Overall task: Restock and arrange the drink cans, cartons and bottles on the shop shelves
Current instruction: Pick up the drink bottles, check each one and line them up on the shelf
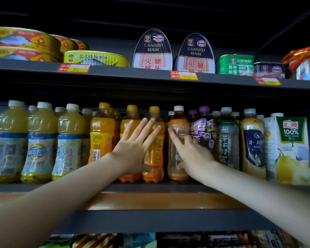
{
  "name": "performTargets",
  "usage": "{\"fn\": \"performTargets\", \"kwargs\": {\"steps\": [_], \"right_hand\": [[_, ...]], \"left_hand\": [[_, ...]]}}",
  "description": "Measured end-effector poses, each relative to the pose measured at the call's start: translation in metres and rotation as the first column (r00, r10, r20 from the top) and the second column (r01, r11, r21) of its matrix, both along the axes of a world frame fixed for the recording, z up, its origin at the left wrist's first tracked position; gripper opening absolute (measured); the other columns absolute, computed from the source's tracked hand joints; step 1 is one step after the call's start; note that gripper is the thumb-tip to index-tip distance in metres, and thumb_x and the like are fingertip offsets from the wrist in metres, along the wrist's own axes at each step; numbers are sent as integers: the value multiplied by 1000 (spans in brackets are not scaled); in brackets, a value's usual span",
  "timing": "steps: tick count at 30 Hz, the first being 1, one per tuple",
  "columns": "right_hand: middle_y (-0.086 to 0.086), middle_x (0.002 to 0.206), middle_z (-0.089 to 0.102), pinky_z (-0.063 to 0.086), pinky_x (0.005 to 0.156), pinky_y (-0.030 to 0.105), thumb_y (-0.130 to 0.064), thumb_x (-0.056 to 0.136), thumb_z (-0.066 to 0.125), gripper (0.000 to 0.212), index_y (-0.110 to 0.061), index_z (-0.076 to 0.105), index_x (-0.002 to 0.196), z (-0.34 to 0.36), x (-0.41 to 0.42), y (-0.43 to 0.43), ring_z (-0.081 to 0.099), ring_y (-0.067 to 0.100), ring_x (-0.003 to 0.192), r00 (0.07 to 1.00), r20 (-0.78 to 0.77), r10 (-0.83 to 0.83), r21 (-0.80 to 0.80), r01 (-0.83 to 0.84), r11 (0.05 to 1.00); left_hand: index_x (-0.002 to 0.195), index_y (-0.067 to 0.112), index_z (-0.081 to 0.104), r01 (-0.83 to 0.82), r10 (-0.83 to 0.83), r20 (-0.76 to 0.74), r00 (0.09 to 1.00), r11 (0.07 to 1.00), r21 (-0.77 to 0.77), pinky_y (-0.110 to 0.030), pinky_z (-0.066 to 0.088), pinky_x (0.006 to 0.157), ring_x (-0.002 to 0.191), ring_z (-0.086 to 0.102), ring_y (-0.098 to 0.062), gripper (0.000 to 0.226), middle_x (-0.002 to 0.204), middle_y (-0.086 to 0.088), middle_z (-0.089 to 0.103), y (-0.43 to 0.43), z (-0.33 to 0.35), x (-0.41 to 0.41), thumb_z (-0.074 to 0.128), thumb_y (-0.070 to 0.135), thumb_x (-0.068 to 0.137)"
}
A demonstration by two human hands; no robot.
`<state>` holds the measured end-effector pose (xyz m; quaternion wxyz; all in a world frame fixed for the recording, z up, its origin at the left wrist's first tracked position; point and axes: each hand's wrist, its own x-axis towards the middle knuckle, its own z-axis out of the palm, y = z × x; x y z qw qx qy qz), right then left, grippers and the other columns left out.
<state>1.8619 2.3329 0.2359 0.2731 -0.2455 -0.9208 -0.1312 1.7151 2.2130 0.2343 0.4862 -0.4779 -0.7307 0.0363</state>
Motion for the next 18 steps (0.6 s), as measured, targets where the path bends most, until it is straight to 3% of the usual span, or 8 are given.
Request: {"fn": "performTargets", "kwargs": {"steps": [3, 5, 6, 8, 12, 14, 17, 18], "right_hand": [[12, 158, -6, 13, 118, 36, -33, 79, 77, 125, -17, -24, 150, 1, 2, 1, 4, 29, 146, 999, -9, -37, 273, 38, 961], [9, 156, -31, -9, 115, 37, -38, 76, 79, 131, -15, -28, 148, 6, -1, 7, -23, 27, 146, 999, 26, -21, 253, 14, 967], [7, 152, -40, -8, 115, 38, -38, 76, 79, 132, -15, -29, 147, 8, -5, 11, -33, 24, 141, 999, 42, -3, 196, -5, 981], [2, 141, -50, 10, 119, 40, -33, 76, 80, 133, -16, -32, 146, 11, -15, 18, -43, 21, 131, 998, 48, 38, 86, -42, 995], [-2, 133, -53, 26, 115, 37, -22, 77, 80, 131, -17, -31, 146, 10, -30, 29, -43, 20, 130, 999, 32, 38, 19, -39, 999], [-1, 131, -54, 30, 115, 38, -19, 77, 80, 131, -17, -31, 147, 11, -37, 31, -41, 22, 133, 999, 33, 18, 4, -18, 1000], [0, 128, -55, 34, 113, 45, -13, 75, 81, 133, -18, -32, 146, 14, -51, 32, -39, 26, 136, 999, 27, -40, -31, 41, 999], [1, 127, -56, 33, 114, 46, -13, 75, 81, 133, -18, -33, 145, 14, -55, 32, -40, 27, 136, 998, 23, -63, -33, 63, 997]], "left_hand": [[136, 17, -40, 13, -13, -1, 1000, 999, -29, -49, -23, 107, 132, -38, -28, 120, 141, -10, -45, -1, 3, -2, 45, 79, 79], [137, 16, -40, 12, -13, -24, 1000, 999, -45, -49, -25, 106, 133, -39, -28, 120, 140, -10, -46, 0, 5, -4, 42, 82, 78], [137, 16, -41, 10, -12, -36, 999, 999, -49, -49, -25, 106, 133, -39, -28, 120, 139, -10, -47, 0, 6, -5, 40, 83, 77], [134, 17, -44, 8, -11, -49, 999, 998, -57, -49, -25, 107, 133, -39, -28, 120, 137, -10, -50, 0, 6, -6, 37, 84, 77], [134, 17, -43, 68, -69, -78, 995, 997, -23, -49, -26, 107, 135, -35, -29, 120, 141, -11, -45, 0, 3, -13, 38, 85, 76], [143, 17, -29, 131, -131, -93, 987, 991, -3, -49, -21, 109, 140, -24, -31, 122, 149, -13, -33, -1, 3, -17, 44, 85, 73], [153, 9, 7, 102, -101, -156, 983, 995, 0, -54, 3, 113, 145, 12, -37, 125, 156, -20, 1, -2, 3, -18, 49, 87, 65], [153, 9, 10, 98, -97, -169, 981, 995, -6, -54, 6, 113, 145, 14, -37, 125, 156, -20, 3, -2, 3, -18, 50, 87, 64]]}}
